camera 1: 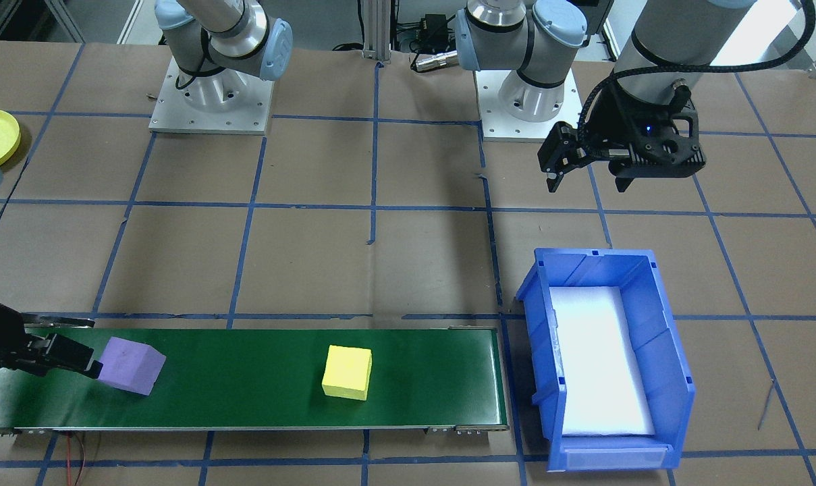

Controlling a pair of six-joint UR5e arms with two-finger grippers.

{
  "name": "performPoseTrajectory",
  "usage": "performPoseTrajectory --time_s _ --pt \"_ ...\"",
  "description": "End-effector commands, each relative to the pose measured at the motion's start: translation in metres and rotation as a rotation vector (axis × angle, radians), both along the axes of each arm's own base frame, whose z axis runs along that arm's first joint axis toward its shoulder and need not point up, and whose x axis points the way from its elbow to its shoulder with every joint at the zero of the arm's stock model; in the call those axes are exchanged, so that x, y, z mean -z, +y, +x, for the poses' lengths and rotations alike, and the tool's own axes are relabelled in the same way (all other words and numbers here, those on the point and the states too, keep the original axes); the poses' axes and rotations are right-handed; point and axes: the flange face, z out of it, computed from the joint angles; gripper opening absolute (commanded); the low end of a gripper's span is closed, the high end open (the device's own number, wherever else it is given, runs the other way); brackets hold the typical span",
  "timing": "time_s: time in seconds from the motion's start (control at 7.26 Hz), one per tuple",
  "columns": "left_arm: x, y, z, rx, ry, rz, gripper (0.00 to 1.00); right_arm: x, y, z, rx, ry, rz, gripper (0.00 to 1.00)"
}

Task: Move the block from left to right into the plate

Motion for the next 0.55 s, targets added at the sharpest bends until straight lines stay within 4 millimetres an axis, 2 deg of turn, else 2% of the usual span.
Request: performPoseTrajectory --time_s 0.0,0.41 --pt "0.0045 -0.0016 0.0012 0.0 -0.001 0.005 1.0 -0.0009 0.0031 0.0013 0.018 -0.004 0.006 1.0" --pt "0.0022 -0.0007 0.0 0.003 0.003 0.0 1.0 0.0011 0.0019 0.0009 0.022 -0.004 0.007 1.0"
